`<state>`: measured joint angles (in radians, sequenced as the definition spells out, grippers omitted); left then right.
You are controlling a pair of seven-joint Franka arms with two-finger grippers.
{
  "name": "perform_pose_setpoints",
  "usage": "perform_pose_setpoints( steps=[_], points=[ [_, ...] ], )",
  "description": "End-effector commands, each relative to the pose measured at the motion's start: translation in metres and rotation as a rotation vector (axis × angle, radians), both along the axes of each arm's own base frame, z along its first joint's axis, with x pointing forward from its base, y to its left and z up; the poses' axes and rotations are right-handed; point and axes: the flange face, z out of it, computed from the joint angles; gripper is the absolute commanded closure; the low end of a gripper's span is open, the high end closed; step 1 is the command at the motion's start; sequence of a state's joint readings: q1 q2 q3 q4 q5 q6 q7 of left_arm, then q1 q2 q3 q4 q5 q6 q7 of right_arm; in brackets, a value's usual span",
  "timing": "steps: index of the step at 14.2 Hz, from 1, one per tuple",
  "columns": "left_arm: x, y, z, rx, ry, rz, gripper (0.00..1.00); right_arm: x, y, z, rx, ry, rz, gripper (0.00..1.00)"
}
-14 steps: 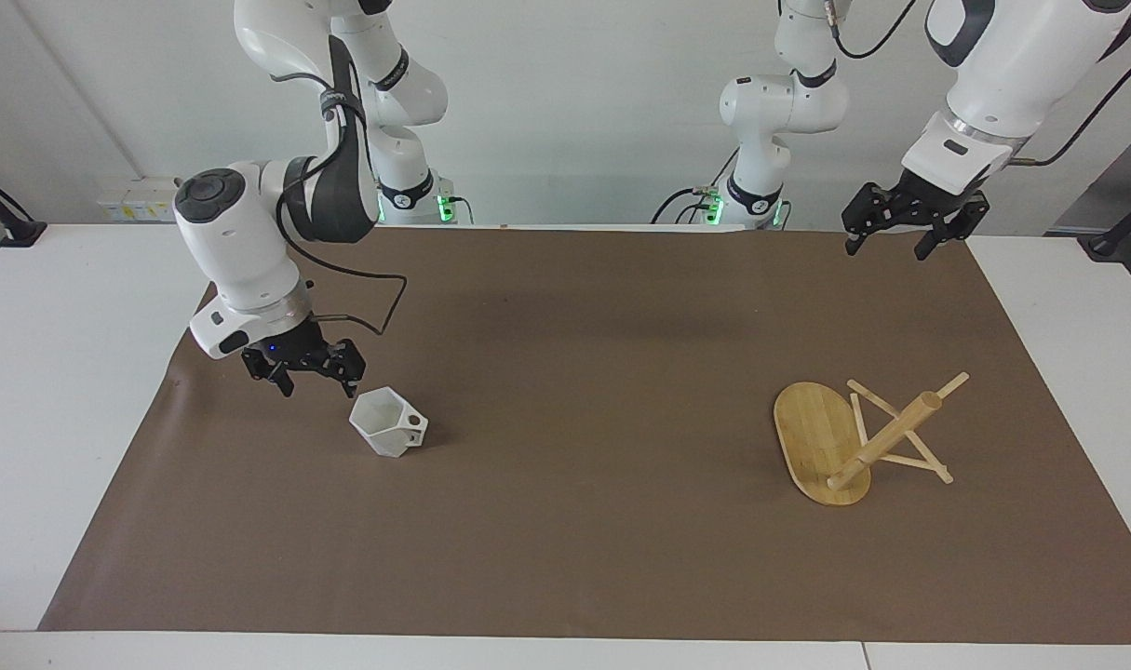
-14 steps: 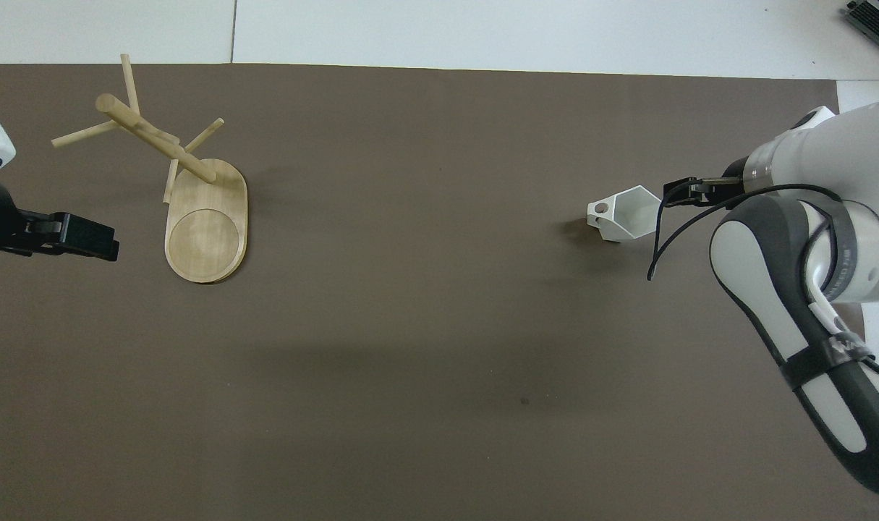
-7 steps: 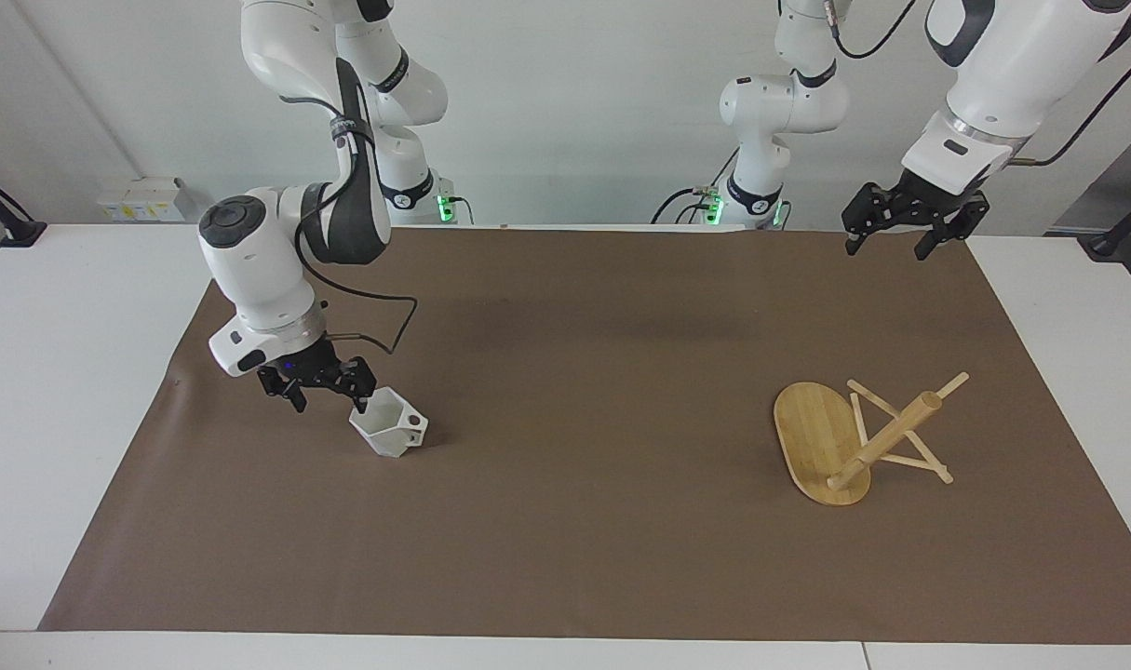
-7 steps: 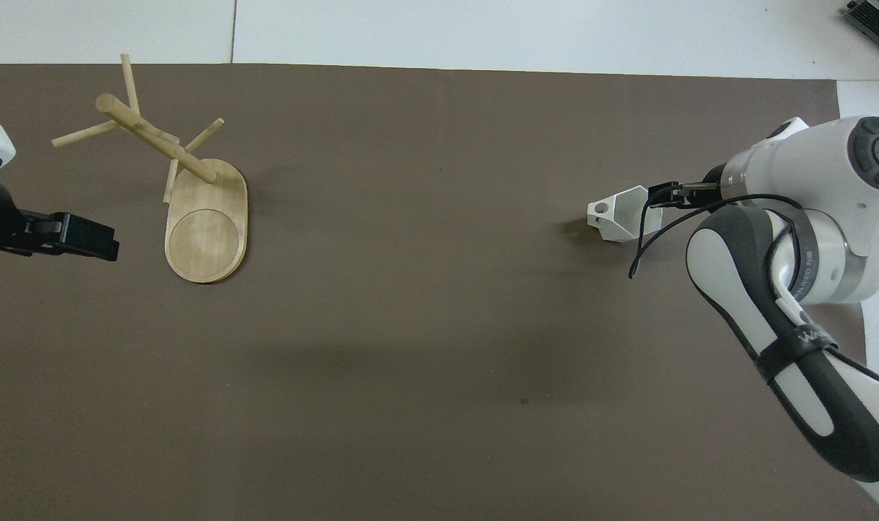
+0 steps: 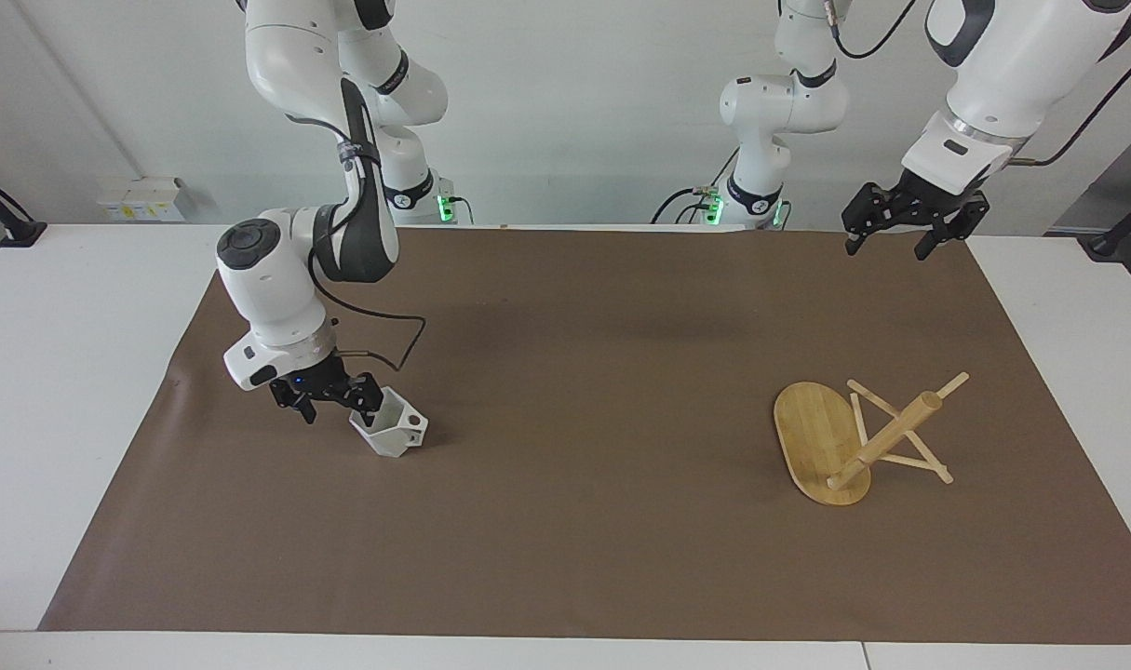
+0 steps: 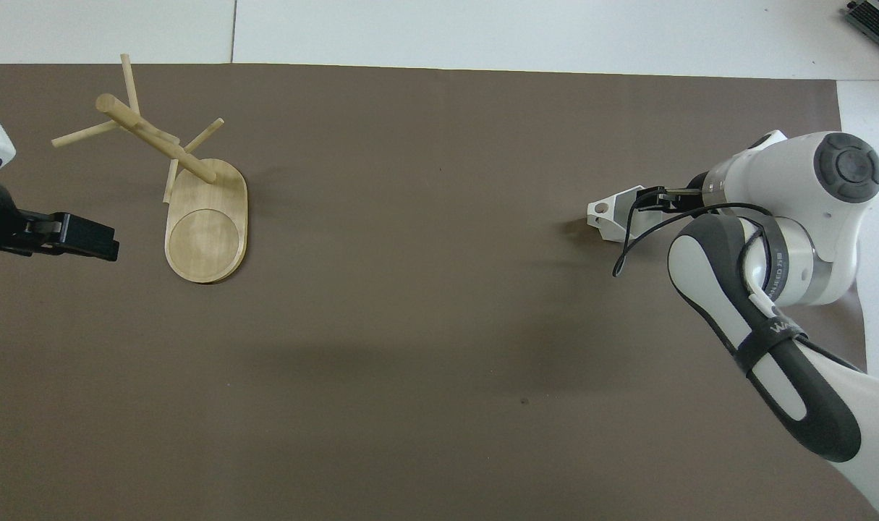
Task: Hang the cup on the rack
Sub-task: 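Close the right gripper on the white cup's rim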
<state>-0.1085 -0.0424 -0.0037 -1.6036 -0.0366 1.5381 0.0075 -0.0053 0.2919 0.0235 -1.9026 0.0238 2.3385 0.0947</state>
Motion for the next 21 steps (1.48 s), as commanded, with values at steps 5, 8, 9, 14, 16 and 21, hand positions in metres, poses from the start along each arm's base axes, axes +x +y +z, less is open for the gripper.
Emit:
perform_pose_setpoints(
  steps=[5, 8, 9, 14, 16, 21],
  points=[
    [-0.005, 0.004, 0.003, 0.014, 0.001, -0.002, 0.0, -0.002, 0.01, -0.002, 0.026, -0.003, -0.036, 0.03],
    [-0.005, 0.004, 0.003, 0.014, 0.003, -0.002, 0.0, -0.003, 0.016, -0.002, 0.029, 0.002, -0.027, 0.11],
    [-0.005, 0.004, 0.003, 0.014, 0.001, -0.002, 0.0, -0.003, 0.016, -0.002, 0.029, 0.002, -0.027, 0.2],
    [-0.005, 0.004, 0.003, 0.014, 0.001, -0.002, 0.0, -0.002, 0.016, -0.001, 0.029, 0.0, -0.027, 0.82],
    [-0.005, 0.004, 0.003, 0.014, 0.003, -0.002, 0.0, -0.002, 0.016, -0.001, 0.029, 0.0, -0.028, 1.0],
    [-0.005, 0.004, 0.004, 0.014, 0.0, -0.002, 0.0, -0.002, 0.016, -0.001, 0.029, 0.008, -0.028, 1.0]
  ],
)
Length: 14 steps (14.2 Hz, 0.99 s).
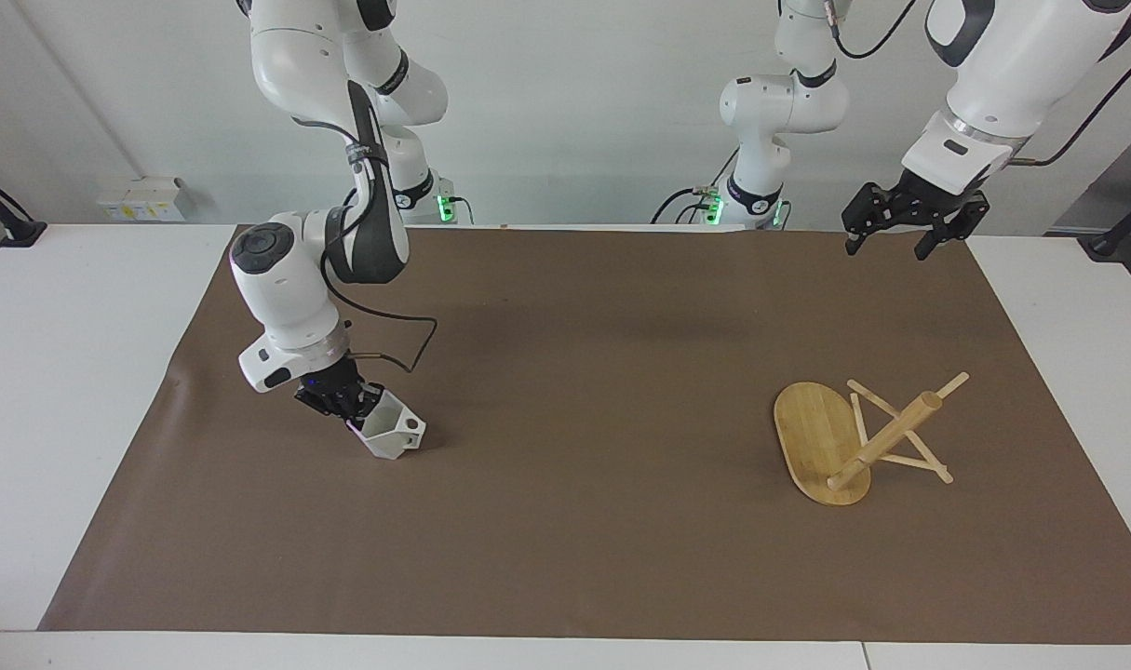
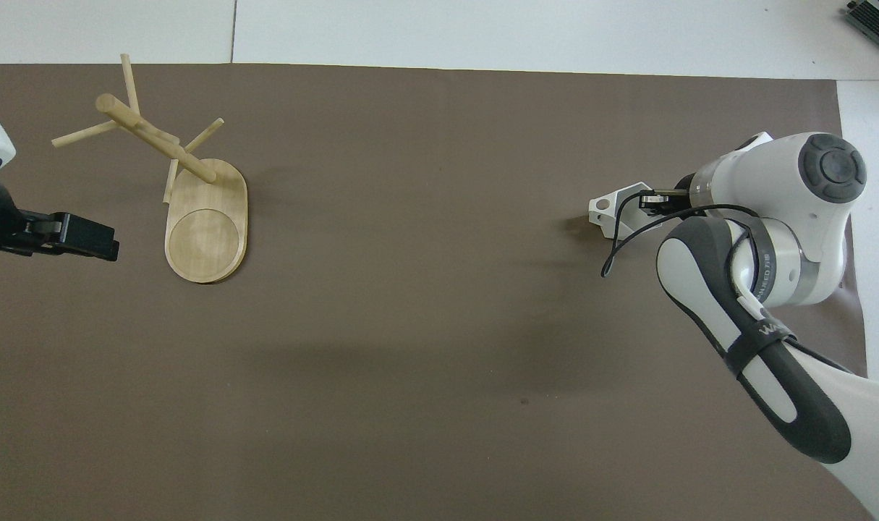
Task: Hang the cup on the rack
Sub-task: 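Close the right gripper on the white cup's rim, then lift the cup with the right gripper while the left gripper approaches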
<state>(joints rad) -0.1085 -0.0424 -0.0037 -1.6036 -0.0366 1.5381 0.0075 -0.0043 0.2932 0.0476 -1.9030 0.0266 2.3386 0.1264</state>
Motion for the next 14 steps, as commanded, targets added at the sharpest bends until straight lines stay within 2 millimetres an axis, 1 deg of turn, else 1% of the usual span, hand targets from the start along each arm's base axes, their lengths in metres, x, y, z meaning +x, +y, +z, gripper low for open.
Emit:
perform_pose_setpoints(
  steps=[1, 5, 7, 8, 12, 13, 14],
  points=[
    [-0.005, 0.004, 0.003, 0.014, 0.001, -0.002, 0.0, -0.002, 0.001, 0.001, 0.015, 0.007, -0.019, 1.0],
    [-0.005, 0.004, 0.003, 0.014, 0.001, -0.002, 0.0, 0.002, 0.003, 0.015, 0.034, 0.028, -0.025, 1.0],
    [-0.005, 0.004, 0.003, 0.014, 0.001, -0.002, 0.0, 0.003, 0.007, 0.028, 0.125, 0.027, -0.078, 1.0],
    [-0.005, 0.004, 0.003, 0.014, 0.003, -0.002, 0.0, 0.004, 0.008, 0.039, 0.161, 0.027, -0.094, 1.0],
    [-0.005, 0.004, 0.003, 0.014, 0.003, -0.002, 0.0, 0.008, 0.014, 0.089, 0.18, 0.078, -0.064, 1.0],
    [-0.005, 0.004, 0.003, 0.014, 0.003, -0.002, 0.0, 0.008, 0.018, 0.101, 0.185, 0.093, -0.051, 1.0],
    [-0.005, 0.004, 0.003, 0.014, 0.001, -0.002, 0.0, 0.008, 0.028, 0.113, 0.19, 0.103, -0.029, 1.0]
  ],
)
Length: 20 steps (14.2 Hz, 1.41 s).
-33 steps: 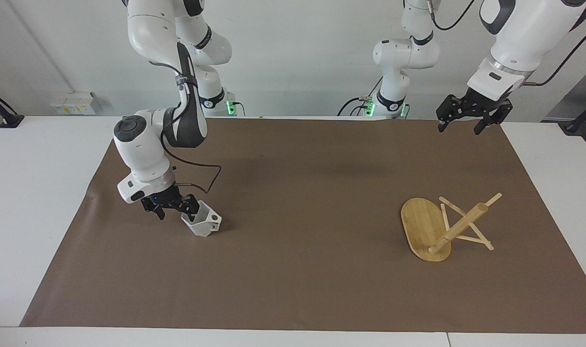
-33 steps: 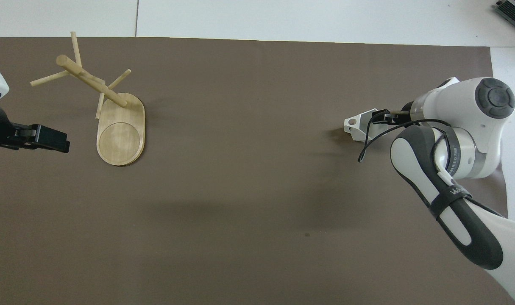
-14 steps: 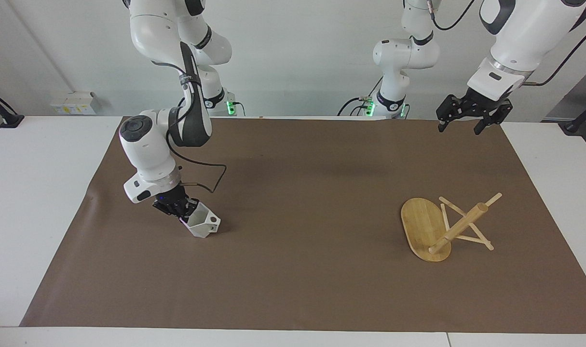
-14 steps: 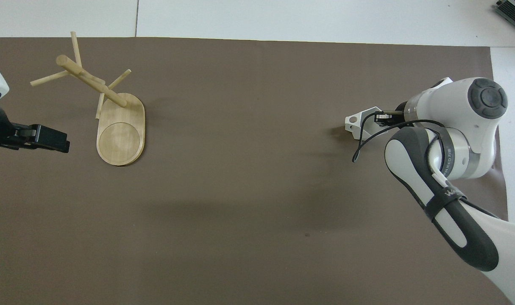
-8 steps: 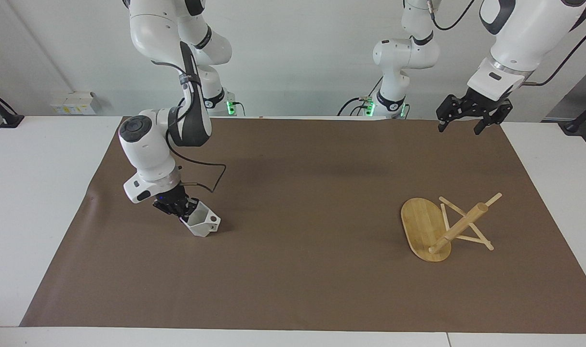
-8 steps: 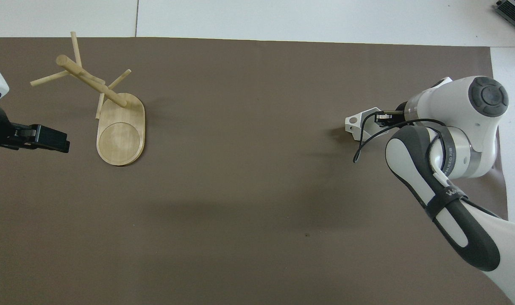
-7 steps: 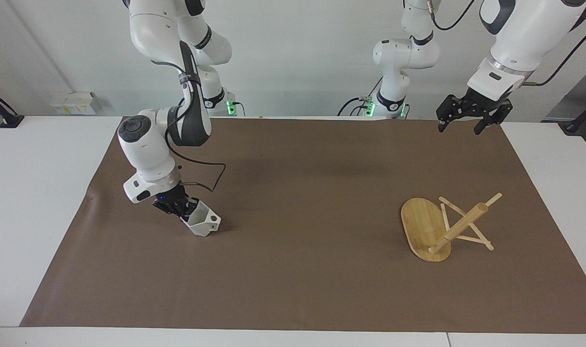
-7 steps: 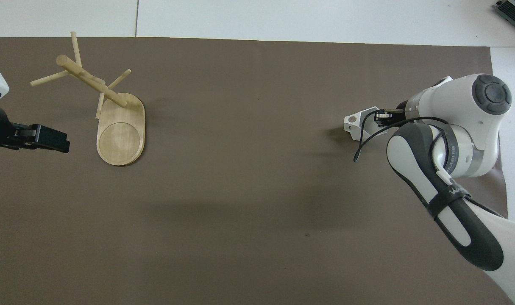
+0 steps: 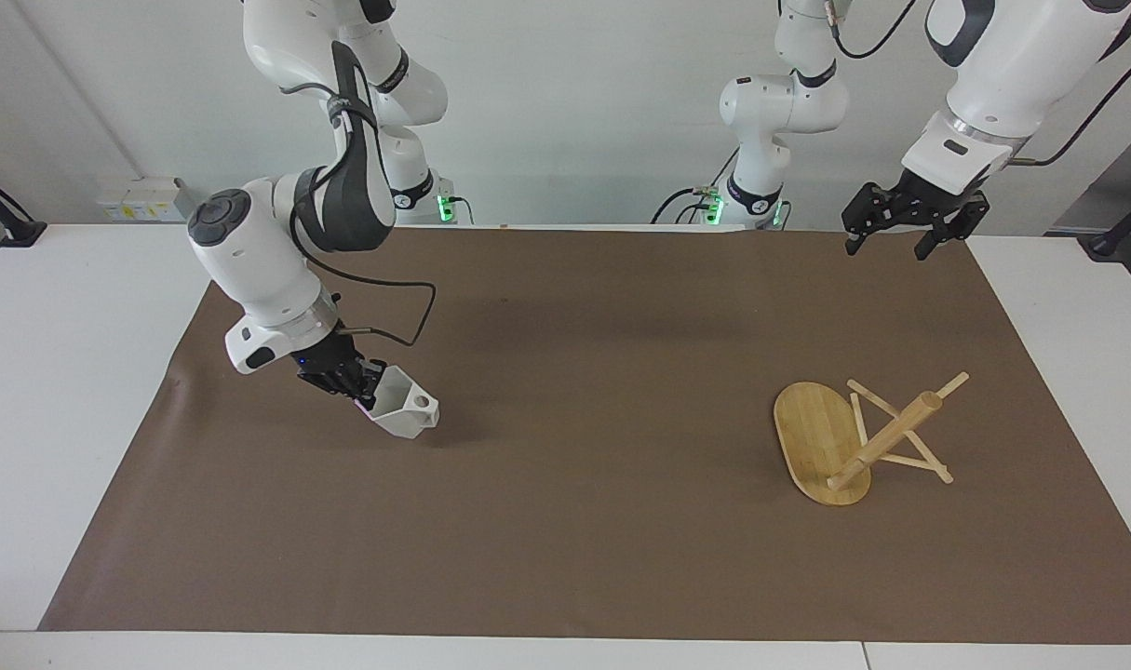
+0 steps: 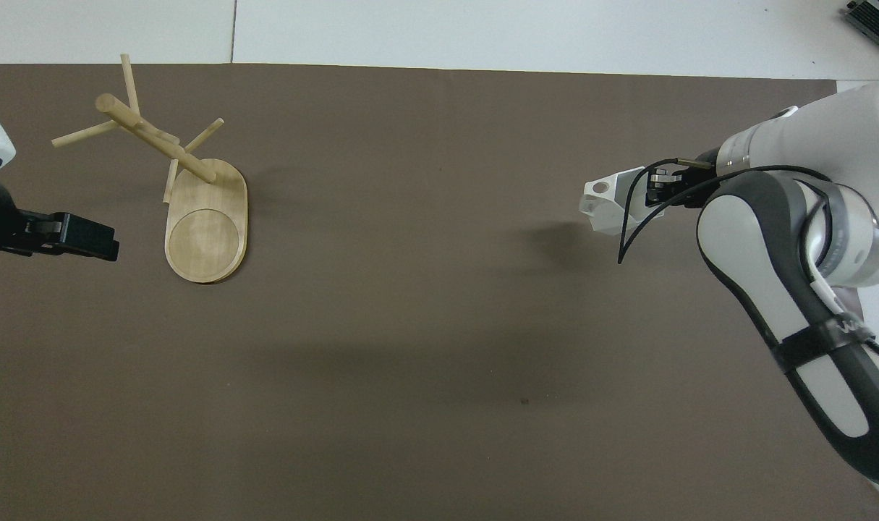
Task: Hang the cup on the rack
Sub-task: 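Lift the cup with the right gripper while the left gripper approaches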
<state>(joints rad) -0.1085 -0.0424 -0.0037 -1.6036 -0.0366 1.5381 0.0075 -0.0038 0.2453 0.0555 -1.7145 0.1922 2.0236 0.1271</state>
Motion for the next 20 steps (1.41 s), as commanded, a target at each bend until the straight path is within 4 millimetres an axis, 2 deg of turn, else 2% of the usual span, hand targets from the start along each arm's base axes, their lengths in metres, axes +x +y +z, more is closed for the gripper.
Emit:
perform_pose_setpoints(
  steps=[1, 3, 6, 8, 11, 15, 20],
  points=[
    [-0.006, 0.004, 0.003, 0.014, 0.003, -0.005, 0.0, 0.002, 0.017, 0.031, 0.038, 0.024, 0.024, 1.0],
    [-0.006, -0.002, 0.003, 0.014, 0.0, -0.012, 0.0, 0.0, 0.032, 0.041, 0.059, 0.032, 0.049, 1.0],
    [-0.004, 0.002, 0.004, 0.013, -0.012, 0.003, 0.0, -0.006, 0.041, 0.058, 0.173, 0.031, 0.023, 1.0],
    [0.0, 0.001, 0.005, 0.004, -0.036, 0.09, 0.0, -0.009, 0.046, 0.071, 0.212, 0.016, 0.018, 1.0],
    [0.0, -0.004, 0.003, -0.039, -0.026, 0.16, 0.0, -0.016, 0.071, 0.083, 0.272, 0.007, 0.044, 1.0],
    [0.004, -0.019, -0.001, -0.136, 0.02, 0.428, 0.0, -0.019, 0.094, 0.093, 0.387, 0.004, 0.045, 1.0],
    [0.015, -0.041, -0.009, -0.243, 0.102, 0.748, 0.0, -0.026, 0.137, 0.104, 0.551, 0.009, 0.049, 1.0]
  ],
)
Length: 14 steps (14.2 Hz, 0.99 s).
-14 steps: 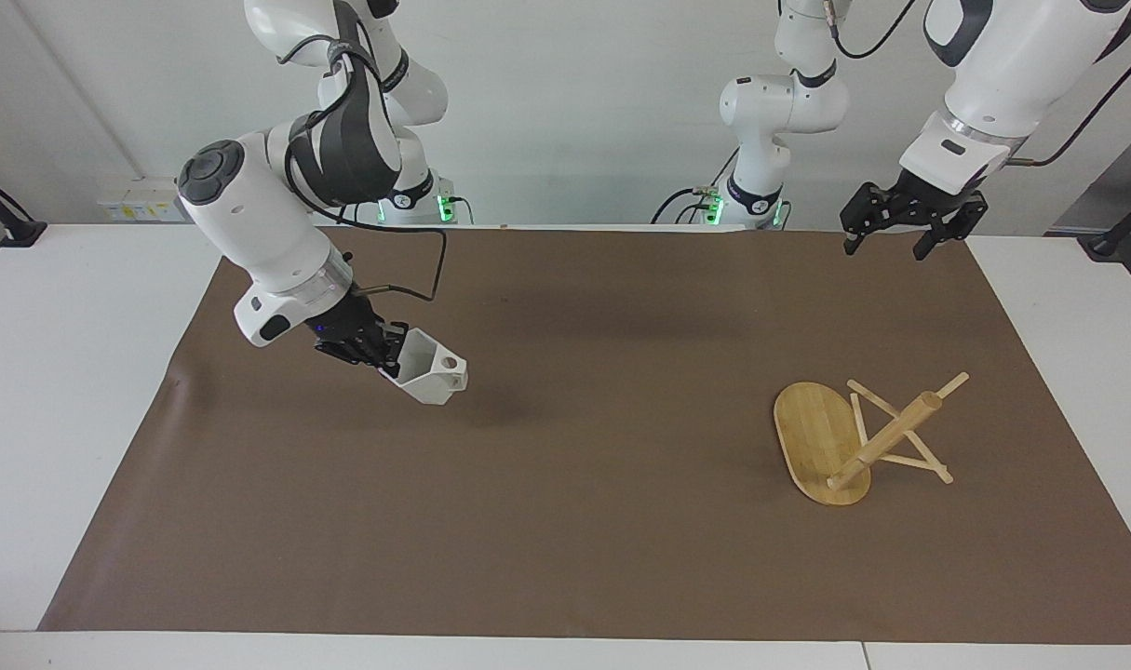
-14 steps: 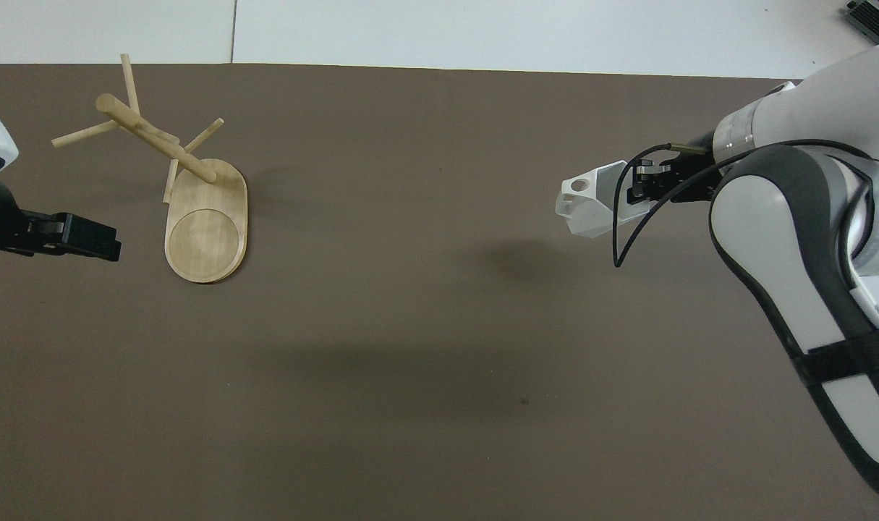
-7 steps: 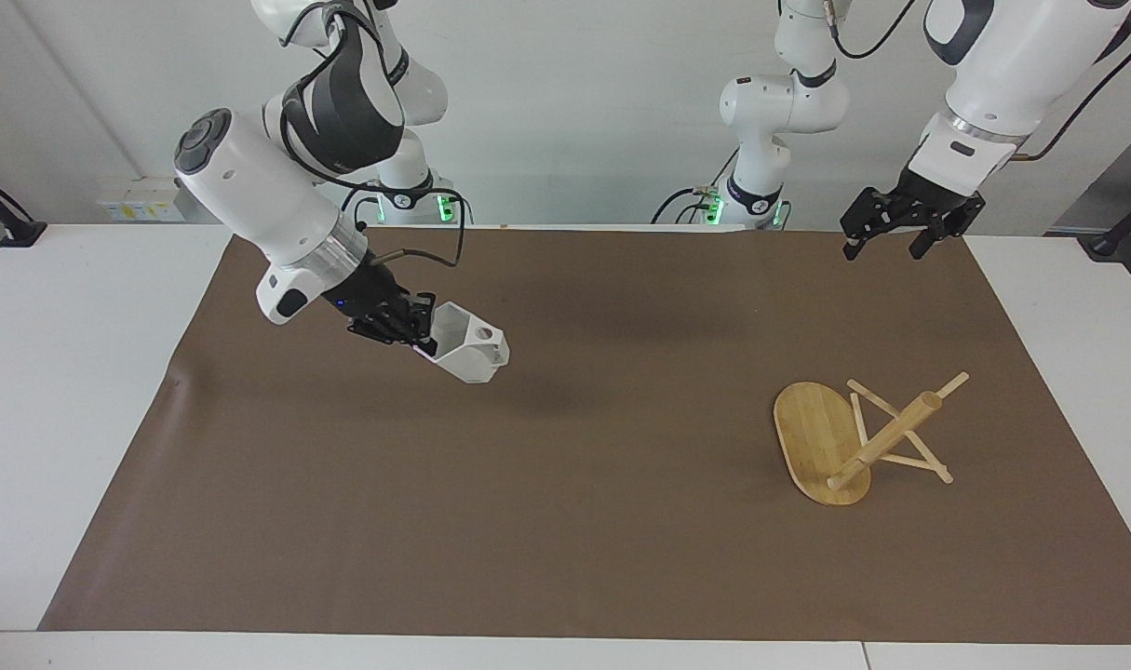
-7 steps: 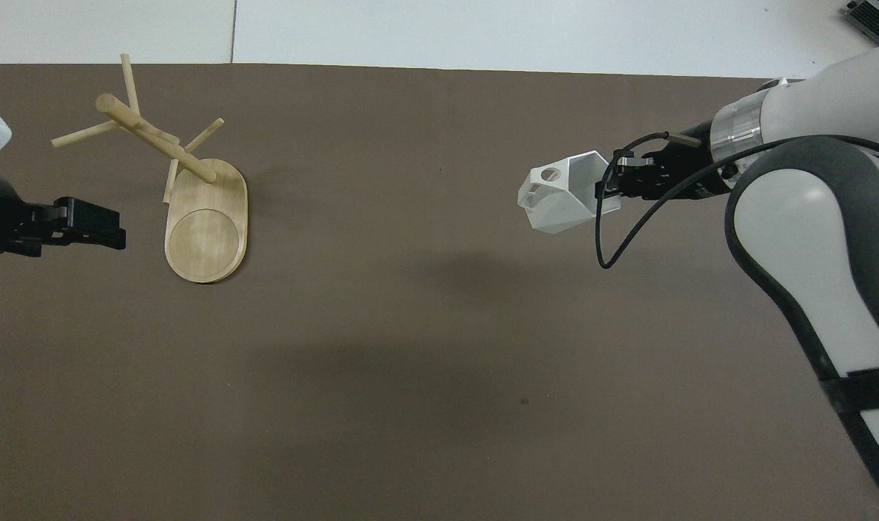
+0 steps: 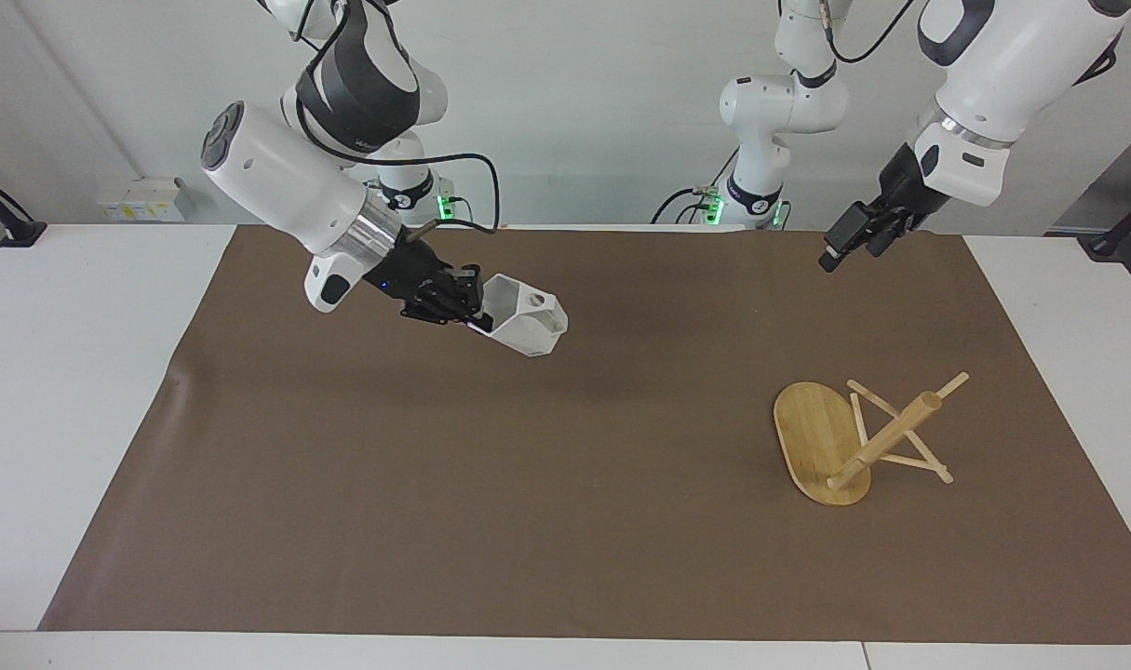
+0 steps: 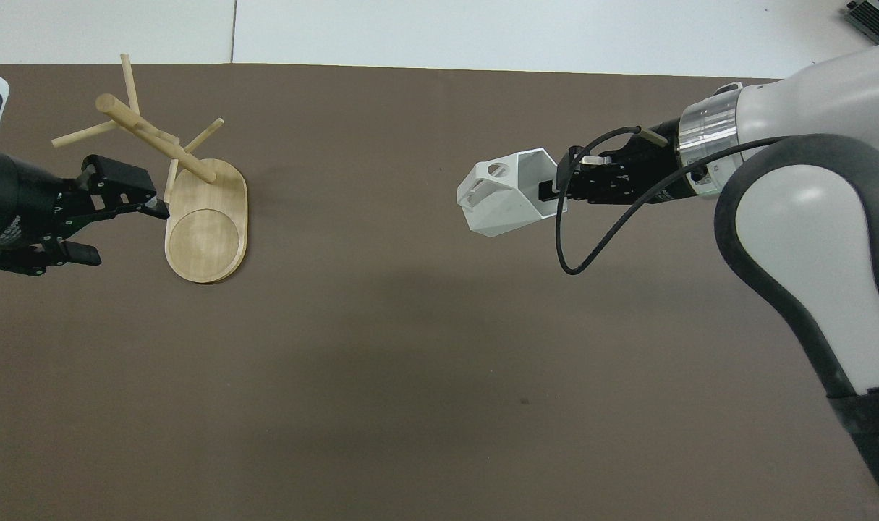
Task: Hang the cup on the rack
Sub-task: 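Lift the cup with the right gripper while the left gripper approaches, then bring the cup to the left gripper and grasp it there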
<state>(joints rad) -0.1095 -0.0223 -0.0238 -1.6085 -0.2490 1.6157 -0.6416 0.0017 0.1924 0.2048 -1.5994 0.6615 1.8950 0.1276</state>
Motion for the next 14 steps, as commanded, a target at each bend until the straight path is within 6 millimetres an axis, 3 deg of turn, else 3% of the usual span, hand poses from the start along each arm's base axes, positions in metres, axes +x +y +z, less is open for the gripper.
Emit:
perform_pose_setpoints(
  steps=[1, 5, 9, 12, 14],
  points=[
    [0.005, -0.01, -0.007, -0.079, 0.056, 0.163, 0.0, -0.006, 0.021, 0.01, 0.08, -0.002, -0.012, 1.0],
    [0.009, -0.023, -0.004, -0.191, 0.156, 0.458, 0.0, -0.011, 0.057, 0.016, 0.13, -0.025, -0.049, 1.0],
    [0.029, -0.034, -0.019, -0.28, 0.326, 0.811, 0.0, -0.017, 0.092, 0.023, 0.194, -0.036, -0.108, 1.0],
    [0.042, -0.061, -0.042, -0.308, 0.494, 0.928, 0.0, -0.019, 0.104, 0.027, 0.247, -0.029, -0.134, 1.0],
    [0.047, -0.067, -0.045, -0.321, 0.552, 0.975, 0.0, -0.026, 0.12, 0.026, 0.259, -0.038, -0.146, 1.0]
  ],
)
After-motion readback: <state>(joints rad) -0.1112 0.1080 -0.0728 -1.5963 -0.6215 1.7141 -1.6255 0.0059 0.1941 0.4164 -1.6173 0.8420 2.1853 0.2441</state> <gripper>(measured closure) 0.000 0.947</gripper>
